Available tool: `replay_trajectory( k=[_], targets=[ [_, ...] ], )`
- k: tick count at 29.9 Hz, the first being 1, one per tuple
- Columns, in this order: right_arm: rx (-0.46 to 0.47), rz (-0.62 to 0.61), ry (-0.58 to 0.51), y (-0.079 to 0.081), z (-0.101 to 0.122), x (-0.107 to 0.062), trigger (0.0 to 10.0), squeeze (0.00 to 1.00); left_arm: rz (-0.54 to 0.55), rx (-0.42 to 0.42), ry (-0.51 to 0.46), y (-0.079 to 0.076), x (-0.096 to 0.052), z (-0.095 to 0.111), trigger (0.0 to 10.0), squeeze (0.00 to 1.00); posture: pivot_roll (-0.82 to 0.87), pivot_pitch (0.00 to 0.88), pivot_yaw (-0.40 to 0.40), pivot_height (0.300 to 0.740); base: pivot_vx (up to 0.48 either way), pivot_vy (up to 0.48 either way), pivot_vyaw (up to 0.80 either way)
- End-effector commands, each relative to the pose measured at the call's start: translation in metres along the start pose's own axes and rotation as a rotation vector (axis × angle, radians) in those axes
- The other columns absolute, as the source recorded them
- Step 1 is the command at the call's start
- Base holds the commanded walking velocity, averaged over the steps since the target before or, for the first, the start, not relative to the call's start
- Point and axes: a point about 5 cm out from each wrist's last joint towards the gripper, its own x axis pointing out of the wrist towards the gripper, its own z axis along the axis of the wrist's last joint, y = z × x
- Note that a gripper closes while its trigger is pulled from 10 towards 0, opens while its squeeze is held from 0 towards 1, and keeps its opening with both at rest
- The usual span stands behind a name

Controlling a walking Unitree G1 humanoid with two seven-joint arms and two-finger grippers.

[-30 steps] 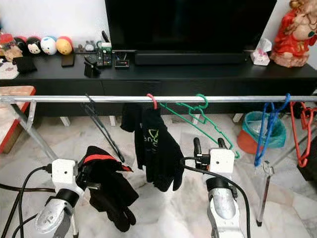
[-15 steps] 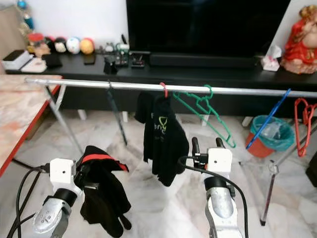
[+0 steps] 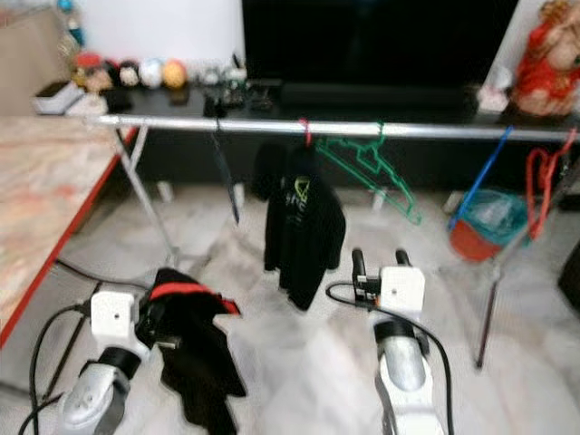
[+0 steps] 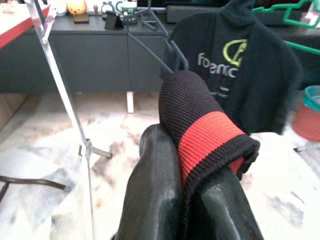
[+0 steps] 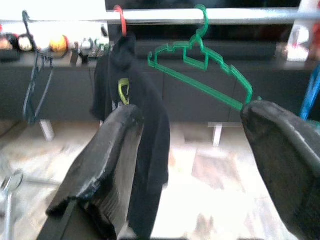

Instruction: Hang hanger

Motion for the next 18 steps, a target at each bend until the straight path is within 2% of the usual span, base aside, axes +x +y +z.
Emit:
replay_trajectory(
  k=[1, 18],
  targets=[
    [0.005, -0.007, -0.008, -0.0003, 0.0027, 0.0013, 10.0, 0.0, -0.005, 0.016, -0.047, 0.0015, 0.0037, 0.0114, 10.0, 0.0, -0.03, 0.0, -0.005, 0.74, -0.285, 0.0, 0.0],
    [0.009, -0.007, -0.007, 0.0018, 0.0032, 0.0043, 10.0, 0.0, -0.003, 0.017, -0.049, 0.0025, 0.0061, 0.0135, 10.0, 0.0, -0.03, 0.0, -0.007, 0.74, -0.281, 0.0, 0.0]
  ],
)
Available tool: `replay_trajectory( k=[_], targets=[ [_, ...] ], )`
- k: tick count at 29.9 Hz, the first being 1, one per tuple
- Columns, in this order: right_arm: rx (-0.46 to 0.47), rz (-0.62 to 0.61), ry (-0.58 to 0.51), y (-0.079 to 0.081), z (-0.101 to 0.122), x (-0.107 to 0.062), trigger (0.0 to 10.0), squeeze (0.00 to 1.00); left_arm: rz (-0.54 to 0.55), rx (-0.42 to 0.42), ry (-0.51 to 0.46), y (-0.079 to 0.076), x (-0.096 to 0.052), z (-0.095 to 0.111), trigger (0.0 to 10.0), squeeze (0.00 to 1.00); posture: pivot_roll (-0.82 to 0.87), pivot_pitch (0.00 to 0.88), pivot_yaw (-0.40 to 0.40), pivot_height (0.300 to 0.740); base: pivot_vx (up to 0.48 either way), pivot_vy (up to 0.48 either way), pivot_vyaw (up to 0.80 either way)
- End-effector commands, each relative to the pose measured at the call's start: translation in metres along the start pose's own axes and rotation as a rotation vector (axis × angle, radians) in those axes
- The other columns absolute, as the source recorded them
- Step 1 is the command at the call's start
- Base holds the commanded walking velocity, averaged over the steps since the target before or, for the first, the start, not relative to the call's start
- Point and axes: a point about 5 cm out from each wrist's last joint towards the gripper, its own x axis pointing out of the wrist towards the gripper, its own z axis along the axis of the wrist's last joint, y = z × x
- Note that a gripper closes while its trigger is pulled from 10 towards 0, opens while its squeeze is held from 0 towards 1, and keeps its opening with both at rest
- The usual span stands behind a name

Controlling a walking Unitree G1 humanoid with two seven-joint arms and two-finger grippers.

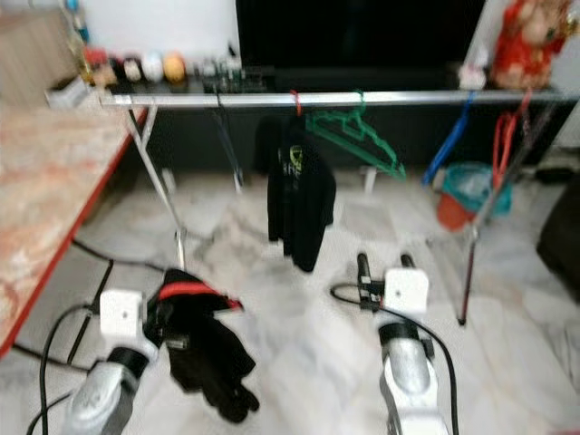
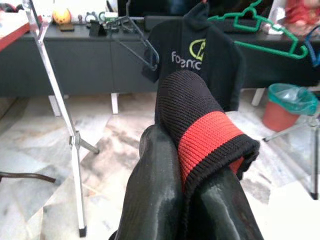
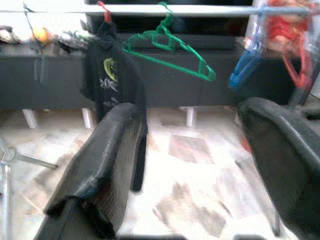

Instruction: Hang hanger

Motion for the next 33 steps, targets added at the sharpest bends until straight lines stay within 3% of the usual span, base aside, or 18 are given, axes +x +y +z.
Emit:
replay_trajectory(
  k=[1, 13, 33],
  targets=[
    [0.013, 0.009, -0.013, 0.0046, 0.0035, 0.0022, 10.0, 0.0, 0.009, 0.006, -0.013, 0.0034, -0.0004, 0.0034, 10.0, 0.0, -0.03, 0.0, -0.007, 0.74, -0.274, 0.0, 0.0],
    [0.013, 0.007, -0.012, 0.0041, 0.0038, 0.0032, 10.0, 0.0, 0.014, 0.005, -0.014, 0.0036, -0.0005, 0.0039, 10.0, 0.0, -0.03, 0.0, -0.009, 0.74, -0.269, 0.0, 0.0],
    [0.023, 0.015, -0.008, 0.006, 0.0041, 0.0026, 10.0, 0.0, 0.08, 0.011, -0.026, 0.0118, 0.0006, 0.0059, 10.0, 0.0, -0.03, 0.007, -0.011, 0.74, 0.0, 0.0, 0.0]
  ],
)
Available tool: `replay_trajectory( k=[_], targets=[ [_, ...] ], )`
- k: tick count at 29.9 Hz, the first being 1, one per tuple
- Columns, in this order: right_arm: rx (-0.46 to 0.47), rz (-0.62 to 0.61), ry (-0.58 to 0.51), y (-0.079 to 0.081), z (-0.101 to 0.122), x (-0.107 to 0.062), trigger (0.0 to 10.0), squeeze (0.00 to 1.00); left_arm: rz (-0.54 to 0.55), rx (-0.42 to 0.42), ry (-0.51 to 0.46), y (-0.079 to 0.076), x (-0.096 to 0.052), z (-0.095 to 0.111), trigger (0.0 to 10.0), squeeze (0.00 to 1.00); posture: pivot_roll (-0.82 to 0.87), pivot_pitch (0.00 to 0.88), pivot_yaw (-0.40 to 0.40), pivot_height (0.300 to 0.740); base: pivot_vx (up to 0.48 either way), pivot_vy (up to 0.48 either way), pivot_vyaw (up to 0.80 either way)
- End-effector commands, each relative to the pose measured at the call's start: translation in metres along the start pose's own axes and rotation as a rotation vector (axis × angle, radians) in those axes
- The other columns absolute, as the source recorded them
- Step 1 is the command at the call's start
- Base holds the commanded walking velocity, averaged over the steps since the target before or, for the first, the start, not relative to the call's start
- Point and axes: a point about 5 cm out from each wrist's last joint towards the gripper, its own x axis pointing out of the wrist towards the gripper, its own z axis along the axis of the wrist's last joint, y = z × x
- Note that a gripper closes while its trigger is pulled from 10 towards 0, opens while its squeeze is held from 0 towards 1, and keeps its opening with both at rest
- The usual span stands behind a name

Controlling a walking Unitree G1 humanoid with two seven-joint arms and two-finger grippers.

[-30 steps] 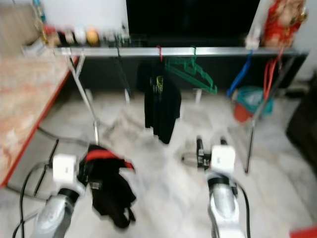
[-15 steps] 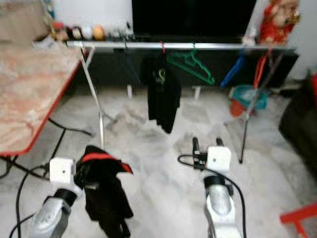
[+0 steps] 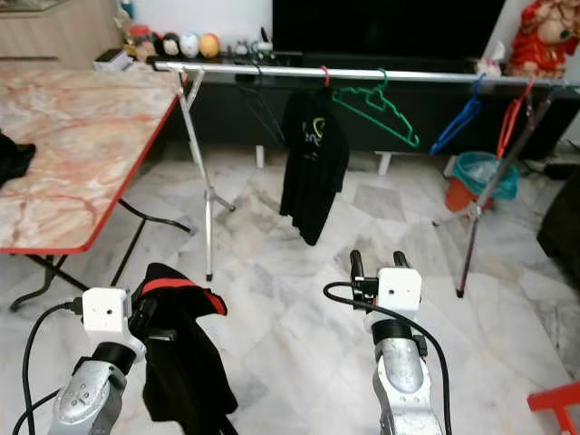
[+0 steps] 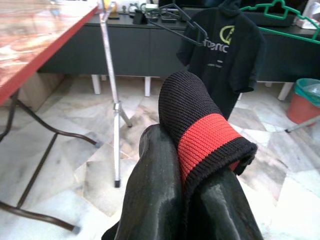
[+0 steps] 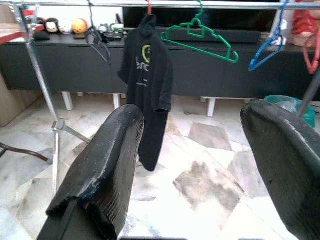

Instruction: Hang hanger

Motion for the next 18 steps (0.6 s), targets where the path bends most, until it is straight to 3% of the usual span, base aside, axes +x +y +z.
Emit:
replay_trajectory(
  k=[1, 12, 18],
  targets=[
    [0.009, -0.003, -0.004, -0.0013, 0.0025, 0.0018, 10.0, 0.0, 0.002, 0.0, -0.026, 0.0003, 0.0034, 0.006, 10.0, 0.0, -0.03, 0.007, -0.011, 0.74, 0.0, 0.259, 0.0],
    [0.011, -0.004, -0.01, -0.0012, 0.005, 0.0069, 10.0, 0.0, 0.005, -0.006, -0.03, 0.0017, 0.008, 0.0083, 10.0, 0.0, -0.02, 0.031, -0.006, 0.74, 0.0, 0.294, 0.0],
    [0.011, -0.008, -0.005, -0.0022, 0.002, 0.0042, 10.0, 0.0, 0.006, -0.004, -0.03, 0.0017, 0.0055, 0.0068, 10.0, 0.0, -0.02, 0.0, -0.005, 0.74, 0.0, 0.465, 0.0]
  ],
)
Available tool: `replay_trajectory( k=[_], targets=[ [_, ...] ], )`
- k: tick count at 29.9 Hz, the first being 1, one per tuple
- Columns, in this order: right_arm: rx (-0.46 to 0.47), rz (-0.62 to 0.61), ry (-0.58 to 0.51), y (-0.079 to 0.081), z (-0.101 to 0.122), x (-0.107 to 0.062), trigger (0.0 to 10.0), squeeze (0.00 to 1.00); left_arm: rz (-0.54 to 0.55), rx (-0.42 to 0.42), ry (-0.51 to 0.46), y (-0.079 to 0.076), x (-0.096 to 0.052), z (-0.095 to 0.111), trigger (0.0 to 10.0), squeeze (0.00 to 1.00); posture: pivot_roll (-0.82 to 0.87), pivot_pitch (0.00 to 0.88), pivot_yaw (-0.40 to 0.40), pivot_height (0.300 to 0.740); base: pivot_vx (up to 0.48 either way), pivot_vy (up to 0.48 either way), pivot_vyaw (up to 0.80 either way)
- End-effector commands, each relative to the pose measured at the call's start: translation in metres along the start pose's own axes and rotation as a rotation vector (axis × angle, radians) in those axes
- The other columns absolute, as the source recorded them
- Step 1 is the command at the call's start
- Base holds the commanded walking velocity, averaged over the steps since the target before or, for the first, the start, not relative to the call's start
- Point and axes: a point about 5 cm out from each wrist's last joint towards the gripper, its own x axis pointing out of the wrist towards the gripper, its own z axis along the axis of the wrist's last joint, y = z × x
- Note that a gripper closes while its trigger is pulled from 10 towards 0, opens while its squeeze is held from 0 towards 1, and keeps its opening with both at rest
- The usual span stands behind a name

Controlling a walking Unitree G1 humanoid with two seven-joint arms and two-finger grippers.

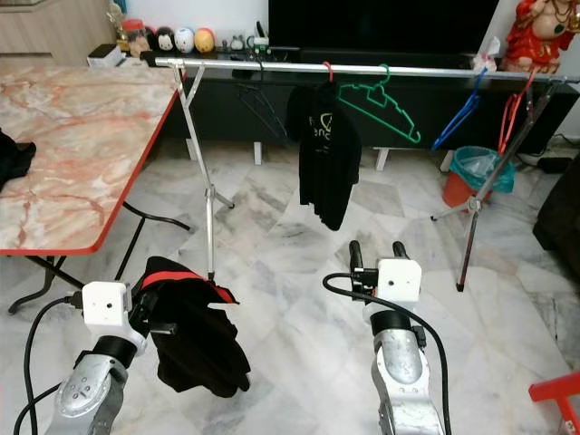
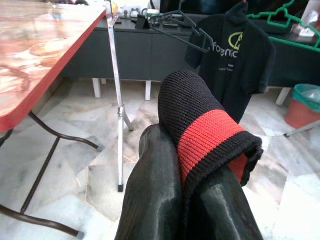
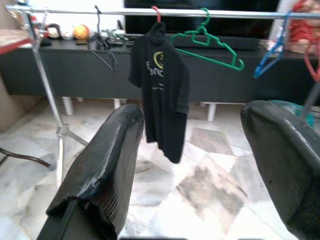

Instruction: Hang hanger

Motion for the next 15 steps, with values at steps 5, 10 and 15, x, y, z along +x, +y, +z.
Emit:
replay_trajectory(
  k=[5, 10, 15],
  targets=[
    [0.008, 0.022, 0.02, 0.0049, -0.0063, -0.0031, 10.0, 0.0, 0.002, 0.007, -0.016, 0.0024, -0.0009, 0.0029, 10.0, 0.0, -0.01, 0.0, -0.005, 0.74, 0.0, 0.39, 0.0],
    [0.002, 0.036, 0.014, 0.0074, -0.0048, -0.0023, 10.0, 0.0, -0.001, 0.008, -0.021, 0.002, 0.0006, 0.004, 10.0, 0.0, 0.0, 0.0, -0.002, 0.74, 0.0, 0.386, 0.0],
    [-0.007, 0.04, 0.018, 0.0084, -0.006, -0.0033, 10.0, 0.0, -0.003, 0.009, -0.022, 0.0023, 0.0005, 0.0049, 10.0, 0.0, 0.0, 0.0, -0.003, 0.74, 0.0, 0.382, 0.0]
  ],
)
